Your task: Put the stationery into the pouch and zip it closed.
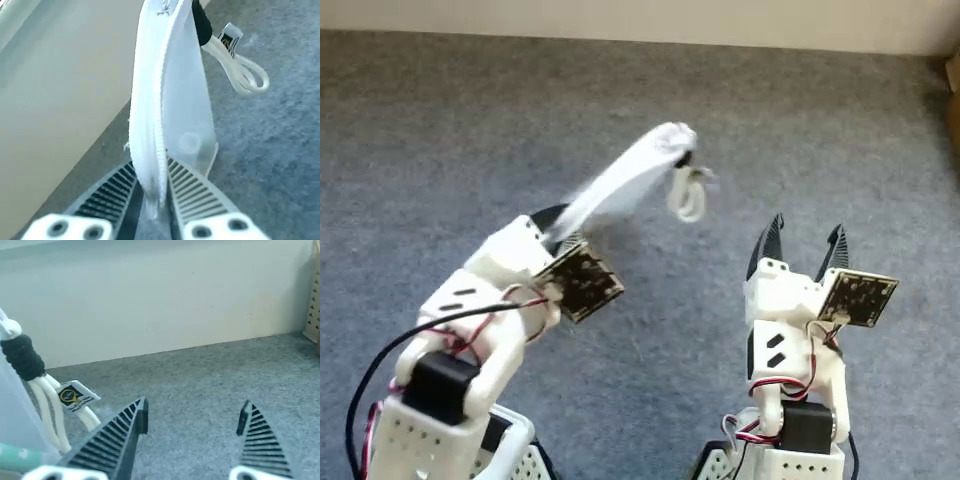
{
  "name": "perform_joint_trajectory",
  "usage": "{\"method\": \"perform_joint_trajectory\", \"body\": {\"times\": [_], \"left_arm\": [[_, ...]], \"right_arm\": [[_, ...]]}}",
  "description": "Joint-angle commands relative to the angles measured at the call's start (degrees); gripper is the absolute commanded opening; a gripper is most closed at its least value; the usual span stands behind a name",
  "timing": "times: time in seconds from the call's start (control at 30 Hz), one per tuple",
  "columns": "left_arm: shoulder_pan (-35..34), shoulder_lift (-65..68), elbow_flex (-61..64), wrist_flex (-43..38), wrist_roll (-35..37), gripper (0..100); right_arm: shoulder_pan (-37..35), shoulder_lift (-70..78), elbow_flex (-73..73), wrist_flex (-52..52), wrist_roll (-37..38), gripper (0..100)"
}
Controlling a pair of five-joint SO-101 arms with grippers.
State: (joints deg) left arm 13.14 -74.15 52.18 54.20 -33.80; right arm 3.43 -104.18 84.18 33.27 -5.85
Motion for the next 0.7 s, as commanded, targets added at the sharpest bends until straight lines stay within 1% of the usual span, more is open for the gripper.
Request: {"method": "perform_joint_trajectory", "body": {"times": [0.0,0.1,0.23,0.37,0.43,0.47,0.53,0.67], "left_arm": [[-1.19,-6.29,-3.56,3.43,-0.62,1],[-1.19,-9.27,-1.63,7.21,-0.62,1],[-1.19,-12.00,3.91,9.14,-0.62,2],[-1.19,-14.46,10.68,9.23,-0.35,14],[-1.19,-16.04,12.53,10.99,-0.26,18],[-0.40,-16.92,12.53,12.66,-0.09,19],[2.42,-18.68,11.65,16.70,2.64,19],[9.80,-21.93,7.43,24.26,8.00,19]], "right_arm": [[-0.75,-1.01,-0.48,-1.89,-0.09,26.7],[-0.75,-1.01,-0.48,-1.89,-0.09,26.7],[-0.75,-1.01,-0.40,-1.80,-0.09,26.7],[-0.84,-1.01,-0.40,-1.71,-0.09,26.7],[-0.84,-1.01,-0.40,-1.71,-0.09,26.7],[-0.84,-1.01,-0.40,-1.71,-0.09,26.7],[-0.84,-1.01,-0.40,-1.71,-0.09,26.7],[-0.84,-1.01,-0.40,-1.71,-0.09,26.7]]}}
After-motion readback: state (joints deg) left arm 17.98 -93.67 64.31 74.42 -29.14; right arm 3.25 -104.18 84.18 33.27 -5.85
